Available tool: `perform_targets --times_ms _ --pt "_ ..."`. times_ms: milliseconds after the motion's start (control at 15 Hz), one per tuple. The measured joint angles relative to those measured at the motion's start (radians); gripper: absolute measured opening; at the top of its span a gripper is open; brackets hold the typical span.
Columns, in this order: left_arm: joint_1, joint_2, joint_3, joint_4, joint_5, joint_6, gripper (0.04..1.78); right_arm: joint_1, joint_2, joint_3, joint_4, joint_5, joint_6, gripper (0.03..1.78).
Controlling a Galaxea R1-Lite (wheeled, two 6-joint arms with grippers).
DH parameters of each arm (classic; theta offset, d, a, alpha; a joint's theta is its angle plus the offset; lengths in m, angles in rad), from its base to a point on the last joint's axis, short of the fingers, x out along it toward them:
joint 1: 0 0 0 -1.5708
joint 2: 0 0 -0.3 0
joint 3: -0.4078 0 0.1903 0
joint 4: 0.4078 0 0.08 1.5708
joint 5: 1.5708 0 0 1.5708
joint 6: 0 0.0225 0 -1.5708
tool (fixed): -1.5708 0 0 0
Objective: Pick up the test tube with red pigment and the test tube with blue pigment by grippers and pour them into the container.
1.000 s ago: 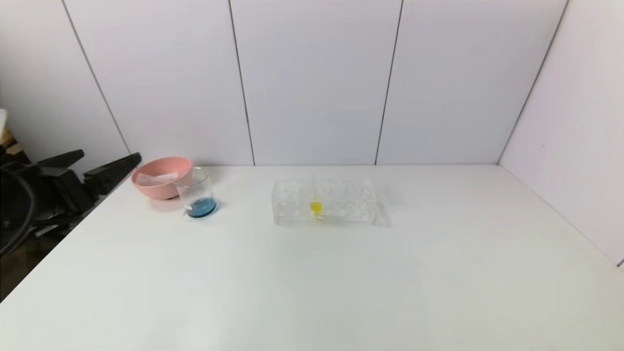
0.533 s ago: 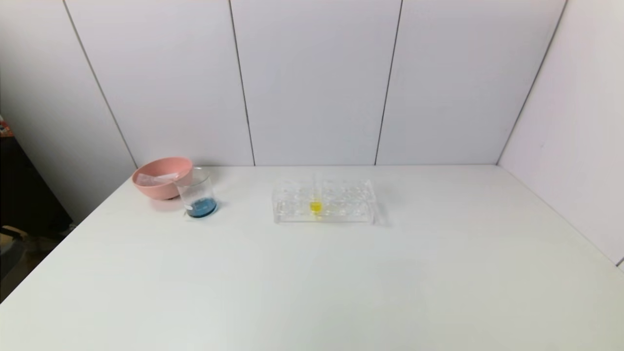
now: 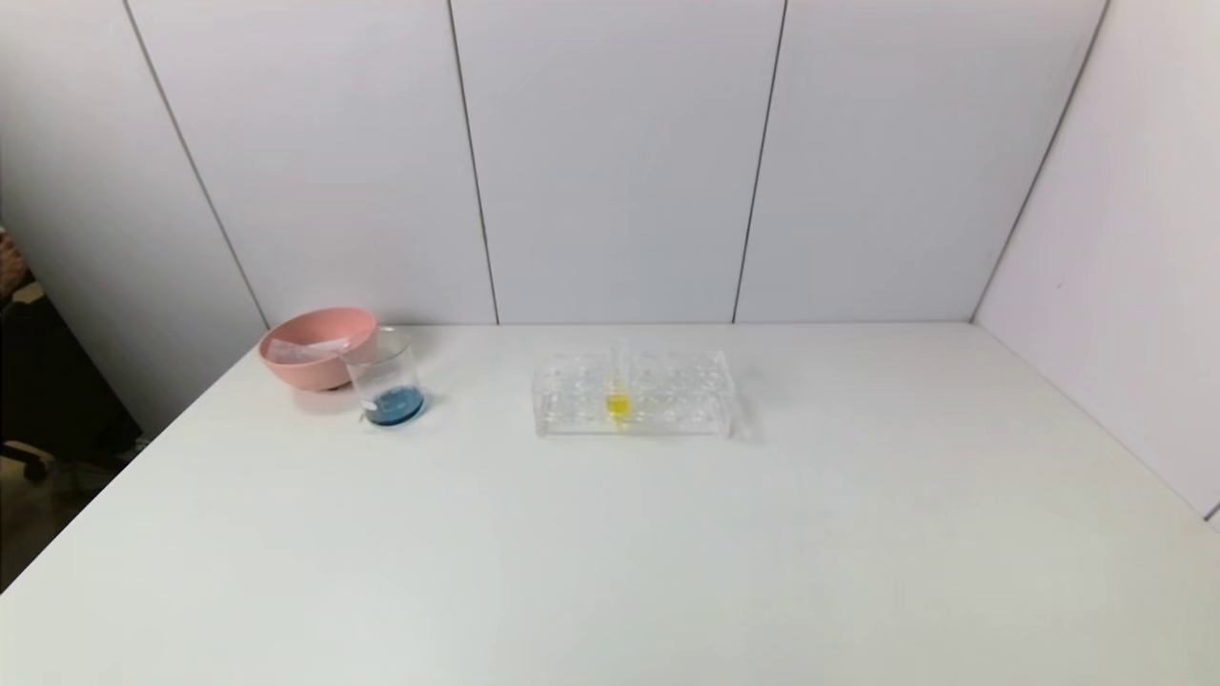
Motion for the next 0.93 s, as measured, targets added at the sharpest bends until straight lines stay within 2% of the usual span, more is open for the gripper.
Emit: perform_targets --times_ms 133,200,467,600,667,800,933 --pt "-0.007 -0.072 0.028 0.015 0.017 0.014 1.76 0.0 0.0 0.0 0.0 0.0 0.0 1.77" --pt "-0.011 -0.112 0.047 0.017 0.056 0.033 1.76 0.0 0.0 0.0 0.0 0.0 0.0 1.77" --pt "-0.016 -0.206 0.163 -0.031 0.355 0.116 1.76 0.0 0.0 0.0 0.0 0.0 0.0 1.77" --pt "-0.017 -0.222 0.266 -0.054 0.461 0.119 1.76 0.0 0.0 0.0 0.0 0.0 0.0 1.77" --pt "-0.017 -0.226 0.328 -0.067 0.479 0.117 1.76 0.0 0.0 0.0 0.0 0.0 0.0 1.77" --pt "-0.018 -0.23 0.398 -0.045 0.435 0.093 1.76 0.0 0.0 0.0 0.0 0.0 0.0 1.77" --pt "-0.018 -0.231 0.413 0.048 0.405 0.06 1.76 0.0 0.0 0.0 0.0 0.0 0.0 1.77"
